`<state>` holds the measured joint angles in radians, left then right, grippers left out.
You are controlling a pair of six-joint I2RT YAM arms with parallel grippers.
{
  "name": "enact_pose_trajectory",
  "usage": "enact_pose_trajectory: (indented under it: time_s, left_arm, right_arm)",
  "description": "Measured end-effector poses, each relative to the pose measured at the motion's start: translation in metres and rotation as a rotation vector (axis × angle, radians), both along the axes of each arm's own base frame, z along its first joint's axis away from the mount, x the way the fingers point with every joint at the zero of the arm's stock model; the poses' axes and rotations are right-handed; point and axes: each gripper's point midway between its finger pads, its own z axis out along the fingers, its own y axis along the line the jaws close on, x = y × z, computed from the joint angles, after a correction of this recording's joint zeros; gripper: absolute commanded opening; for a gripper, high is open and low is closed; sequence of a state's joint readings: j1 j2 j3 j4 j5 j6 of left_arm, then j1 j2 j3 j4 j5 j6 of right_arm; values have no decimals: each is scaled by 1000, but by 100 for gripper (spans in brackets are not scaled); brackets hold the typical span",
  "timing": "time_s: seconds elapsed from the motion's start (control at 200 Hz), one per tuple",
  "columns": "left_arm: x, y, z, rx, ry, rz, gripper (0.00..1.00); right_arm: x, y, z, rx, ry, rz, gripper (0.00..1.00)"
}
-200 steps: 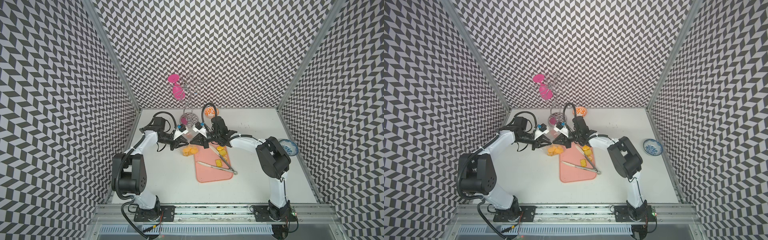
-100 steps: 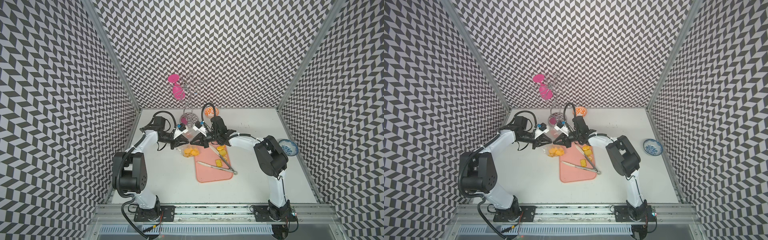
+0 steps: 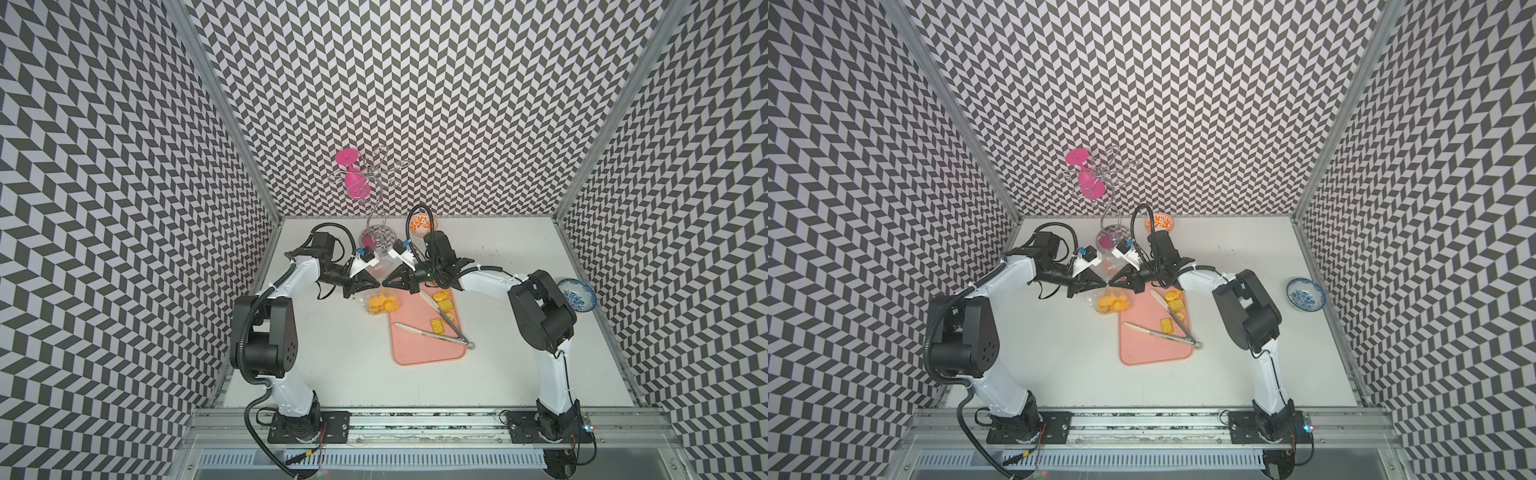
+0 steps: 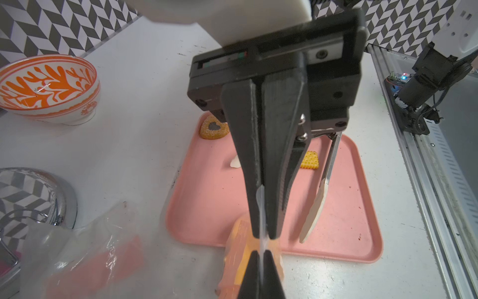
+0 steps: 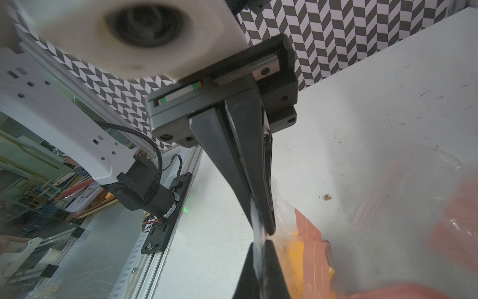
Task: Put the cookies into a resealable bag to prevent moisture
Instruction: Close the ziploc bag at the center of the board.
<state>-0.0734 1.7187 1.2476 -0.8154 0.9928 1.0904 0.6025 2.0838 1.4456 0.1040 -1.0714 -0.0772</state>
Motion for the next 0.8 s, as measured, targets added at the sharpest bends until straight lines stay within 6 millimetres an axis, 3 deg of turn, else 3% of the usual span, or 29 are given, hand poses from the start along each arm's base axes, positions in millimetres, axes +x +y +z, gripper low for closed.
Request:
enact_pose_trajectory:
  time_s: [0.05,0.1,0.135,0.195,0.371,0.446,0.511,0.556,0.621,0.766,0.796]
  left_arm:
    - [0,0,0,0,4,3,16]
    - [0,1,-1,5,6,7,17]
    - [1,1,-2,10,11,11,14]
    - [1,3,-2,15,13,18,0]
    - [1,4,-3,17,17,21,0]
    - [1,4,-3,17,17,21,21]
    - [3,7,-5,29,22,33,24]
    - [4,9,-6,36,30,45,20]
    - [5,12,-8,48,27,52,0]
    - [6,14,-10,58,27,62,0]
    - [7,15,-10,60,27,62,6]
  right_arm:
    - [1,-1,0,0,0,-3,0]
    - [1,-1,0,0,1,-3,0]
    - [2,-2,0,0,2,-3,0]
    - [2,-3,0,-1,5,-4,0]
    - [3,-4,0,-2,6,-7,0]
    - [4,-4,0,-2,6,-7,0]
    - [5,-5,0,-2,7,-10,0]
    - [7,-7,0,-2,7,-15,0]
    - [9,-9,-1,-4,10,-21,0]
    - [11,-11,-1,-6,13,-27,0]
    - [11,-11,-1,-6,14,-27,0]
